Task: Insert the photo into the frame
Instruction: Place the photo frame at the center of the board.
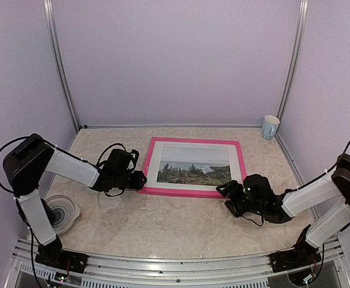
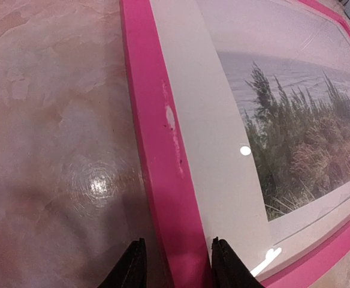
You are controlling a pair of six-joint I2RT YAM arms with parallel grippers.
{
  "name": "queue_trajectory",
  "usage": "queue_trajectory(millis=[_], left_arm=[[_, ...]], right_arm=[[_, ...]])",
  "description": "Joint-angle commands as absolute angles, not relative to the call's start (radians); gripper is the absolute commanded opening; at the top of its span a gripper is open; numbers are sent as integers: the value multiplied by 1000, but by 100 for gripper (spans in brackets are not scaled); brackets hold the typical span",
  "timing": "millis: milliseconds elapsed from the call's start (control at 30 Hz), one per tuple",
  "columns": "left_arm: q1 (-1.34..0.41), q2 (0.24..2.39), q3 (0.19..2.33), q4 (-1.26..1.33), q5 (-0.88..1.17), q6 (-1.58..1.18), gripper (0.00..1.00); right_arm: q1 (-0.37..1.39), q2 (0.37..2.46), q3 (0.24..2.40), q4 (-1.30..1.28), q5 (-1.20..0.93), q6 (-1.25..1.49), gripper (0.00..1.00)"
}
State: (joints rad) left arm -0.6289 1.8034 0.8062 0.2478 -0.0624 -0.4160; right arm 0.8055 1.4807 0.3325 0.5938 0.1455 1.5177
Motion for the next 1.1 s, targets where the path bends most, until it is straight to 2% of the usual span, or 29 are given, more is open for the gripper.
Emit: queue_trajectory(millis=[0,33,267,433,700,800,867,1067], left_arm=[[-619,1768,777,264,-68,-420,37],[-616,1764,772,266,-66,-421,37],[-599,1729,761,273,-54,-417,39],[-594,1698,758,280,-49,-414,55],[-578,1704,780,305,-18,-421,76],[-574,1721,799,313,-9,-422,86],[-570,1733,814,318,-6,-422,98],[-554,1787,865,325,41,-420,99]], right_arm=[[816,1436,377,498,76,1456,91],[816,1425,378,489,65,1444,98],[818,1310,424,322,60,1289,99],[815,1188,494,127,207,1118,99],[754,1057,558,6,489,873,99],[665,1084,573,6,466,799,99],[597,1116,580,23,405,758,99],[415,1286,617,113,191,658,99]])
